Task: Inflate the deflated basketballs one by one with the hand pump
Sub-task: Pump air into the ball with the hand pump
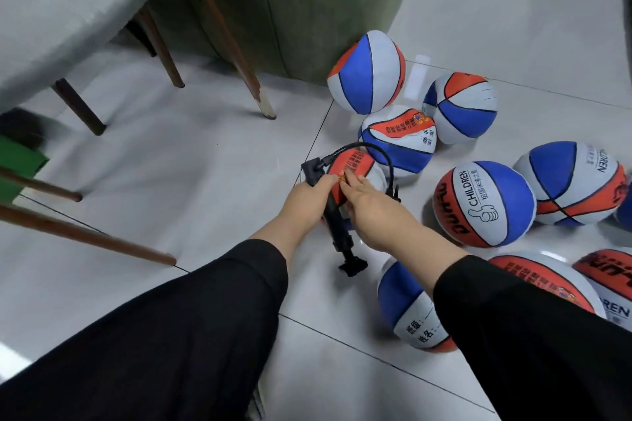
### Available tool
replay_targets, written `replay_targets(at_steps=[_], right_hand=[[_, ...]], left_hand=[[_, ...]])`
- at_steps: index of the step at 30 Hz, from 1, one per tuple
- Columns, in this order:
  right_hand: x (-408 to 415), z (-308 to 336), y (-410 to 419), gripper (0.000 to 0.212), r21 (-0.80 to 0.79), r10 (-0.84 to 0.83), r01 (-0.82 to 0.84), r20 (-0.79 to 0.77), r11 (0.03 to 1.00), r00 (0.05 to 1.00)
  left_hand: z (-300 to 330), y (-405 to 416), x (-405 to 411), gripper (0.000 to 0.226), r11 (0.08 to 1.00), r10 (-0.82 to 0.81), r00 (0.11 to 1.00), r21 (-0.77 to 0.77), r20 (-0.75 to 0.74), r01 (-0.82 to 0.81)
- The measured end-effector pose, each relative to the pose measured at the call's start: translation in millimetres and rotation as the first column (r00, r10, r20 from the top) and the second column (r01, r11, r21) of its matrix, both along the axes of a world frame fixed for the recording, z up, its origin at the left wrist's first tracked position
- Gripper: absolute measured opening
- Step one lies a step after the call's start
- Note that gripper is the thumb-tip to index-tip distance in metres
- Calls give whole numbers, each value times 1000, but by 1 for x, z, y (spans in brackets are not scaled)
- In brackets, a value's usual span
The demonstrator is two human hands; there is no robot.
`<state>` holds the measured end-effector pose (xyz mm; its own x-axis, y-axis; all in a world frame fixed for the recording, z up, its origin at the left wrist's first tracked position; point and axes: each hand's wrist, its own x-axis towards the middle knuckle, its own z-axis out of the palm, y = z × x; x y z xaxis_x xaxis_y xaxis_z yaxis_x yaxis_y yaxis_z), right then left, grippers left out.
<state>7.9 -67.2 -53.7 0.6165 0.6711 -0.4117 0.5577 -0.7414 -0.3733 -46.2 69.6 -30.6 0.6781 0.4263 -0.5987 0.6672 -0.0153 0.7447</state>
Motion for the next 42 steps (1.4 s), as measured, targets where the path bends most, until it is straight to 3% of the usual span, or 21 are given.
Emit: replay_targets(at_steps=[7,11,14,20,26,28,31,35,42], right_hand=[[12,-20,6,80,47,-31,34,-70,998,997],[2,-8,9,64,126,-79,89,-81,988,994],[2,3,7,54,198,-213,209,0,958,977],[6,-14,-6,61,-20,-115,114,-82,993,990],[15,16,-1,53,-80,-82,78,-46,994,996],[9,35,-7,51,-14,-142,141,-79,990,987],[-6,64,-26,52,132,-350,378,-194,917,917],[-44,92,-54,51,263,-378,456,-297,850,877],[-133,141,-90,65,327,-321,423,-321,845,891]], left_hand=[[-7,4,11,35,997,29,999,71,-42,-26],[-7,4,12,36,997,32,998,70,-59,-28],[-8,7,9,37,994,99,995,58,-19,-97],[-10,3,-1,40,995,99,994,-14,-44,-100],[3,0,4,34,986,156,987,-51,-35,-158],[7,0,0,32,983,183,983,-32,-17,-183],[24,0,-8,32,979,206,978,-1,26,-206],[54,-6,-16,32,936,270,963,-234,-4,-263],[95,-38,-30,36,680,508,854,-557,-111,-476]])
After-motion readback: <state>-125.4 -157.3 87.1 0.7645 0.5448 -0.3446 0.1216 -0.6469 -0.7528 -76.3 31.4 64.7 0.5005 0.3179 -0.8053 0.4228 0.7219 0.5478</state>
